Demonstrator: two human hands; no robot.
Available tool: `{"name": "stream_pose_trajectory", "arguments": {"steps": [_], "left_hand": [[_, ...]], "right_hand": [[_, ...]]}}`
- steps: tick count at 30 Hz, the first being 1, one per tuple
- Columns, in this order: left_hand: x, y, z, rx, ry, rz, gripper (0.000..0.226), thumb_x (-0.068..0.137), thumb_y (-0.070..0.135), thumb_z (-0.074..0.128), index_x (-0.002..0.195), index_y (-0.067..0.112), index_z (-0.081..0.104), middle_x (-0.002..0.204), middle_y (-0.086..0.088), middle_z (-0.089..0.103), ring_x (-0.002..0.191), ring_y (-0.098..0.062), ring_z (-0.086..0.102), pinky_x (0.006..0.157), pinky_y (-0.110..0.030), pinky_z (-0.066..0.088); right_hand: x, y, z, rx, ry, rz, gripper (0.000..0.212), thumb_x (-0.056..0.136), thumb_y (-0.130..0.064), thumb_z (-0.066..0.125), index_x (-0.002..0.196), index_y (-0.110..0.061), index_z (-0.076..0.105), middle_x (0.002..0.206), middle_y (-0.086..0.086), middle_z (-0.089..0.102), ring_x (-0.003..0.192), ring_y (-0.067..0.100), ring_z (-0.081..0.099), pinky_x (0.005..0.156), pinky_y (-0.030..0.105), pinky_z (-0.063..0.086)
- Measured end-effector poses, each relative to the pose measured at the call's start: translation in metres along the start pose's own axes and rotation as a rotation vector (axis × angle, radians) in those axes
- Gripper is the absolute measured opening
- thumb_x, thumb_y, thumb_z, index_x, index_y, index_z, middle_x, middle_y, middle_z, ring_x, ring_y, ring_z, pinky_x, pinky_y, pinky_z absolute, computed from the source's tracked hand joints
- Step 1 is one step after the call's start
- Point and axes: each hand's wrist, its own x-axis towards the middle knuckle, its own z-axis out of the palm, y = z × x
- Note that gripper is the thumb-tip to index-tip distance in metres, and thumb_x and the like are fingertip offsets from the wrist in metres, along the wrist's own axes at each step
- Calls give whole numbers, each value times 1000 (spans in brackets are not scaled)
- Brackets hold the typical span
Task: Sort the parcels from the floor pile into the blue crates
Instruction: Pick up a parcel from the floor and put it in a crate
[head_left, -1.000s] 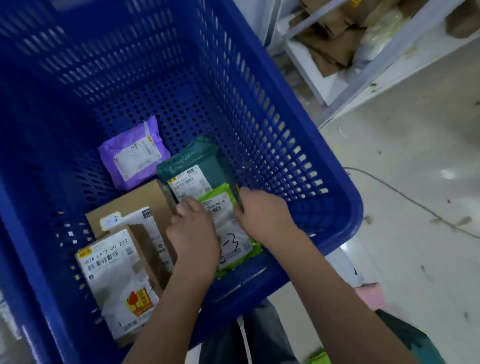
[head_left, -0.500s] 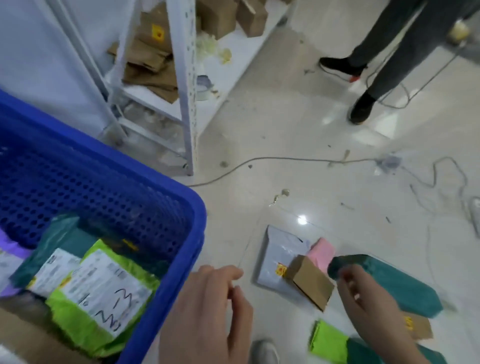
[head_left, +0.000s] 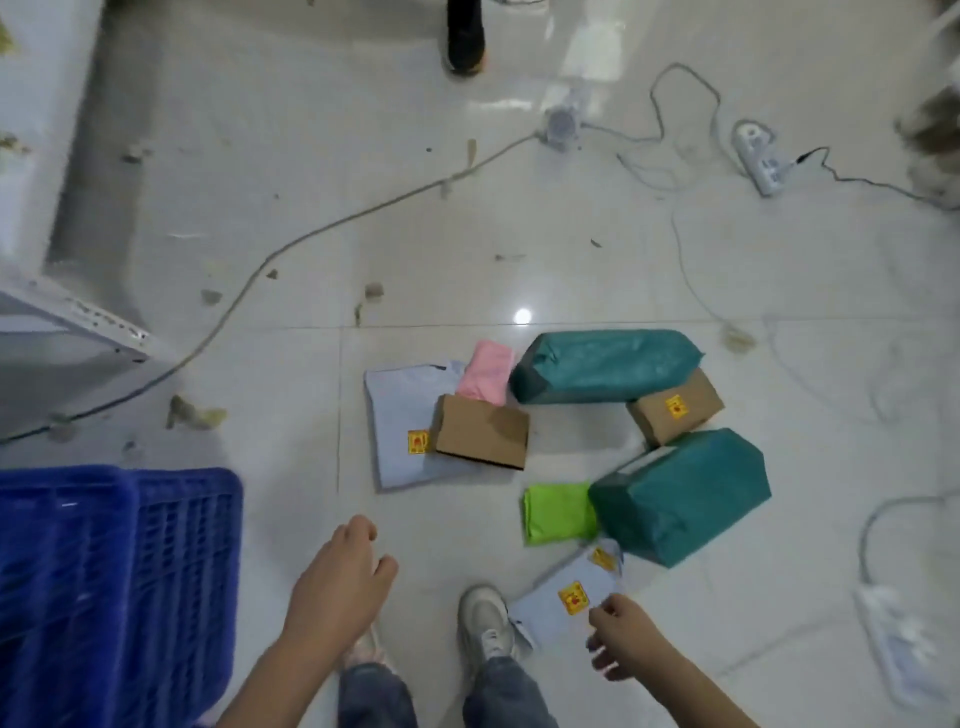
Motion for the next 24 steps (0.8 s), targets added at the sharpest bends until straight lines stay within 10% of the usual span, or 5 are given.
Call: {"name": "stream_pose_trajectory", "arguments": {"steps": [13, 20, 24], "left_hand": [[67, 72, 142, 259, -258, -64, 26, 92, 33, 48, 105, 11, 39, 118, -11, 57, 106, -26, 58, 81, -29, 42], [124, 86, 240, 62, -359, -73, 55, 87, 30, 59, 130, 4, 36, 116, -16, 58, 102, -27, 58, 82, -29, 42], [183, 73, 292, 318, -297, 238, 77, 82, 37, 61, 146, 16, 21, 138, -10, 37, 124, -26, 44, 96, -35, 41]], "right_hand": [[83, 84, -42, 288, 12, -51, 16, 94, -15, 40, 79, -10, 43, 73, 9, 57, 56, 17, 48, 50, 23, 38], [164, 88, -12, 642, -47, 0, 10, 94, -12, 44, 96, -4, 51, 91, 14, 58, 77, 22, 55, 65, 27, 47], [242, 88, 20, 844, -50, 12, 8, 95, -17, 48, 93, -11, 54, 98, 11, 57, 90, 23, 56, 78, 33, 50]]}}
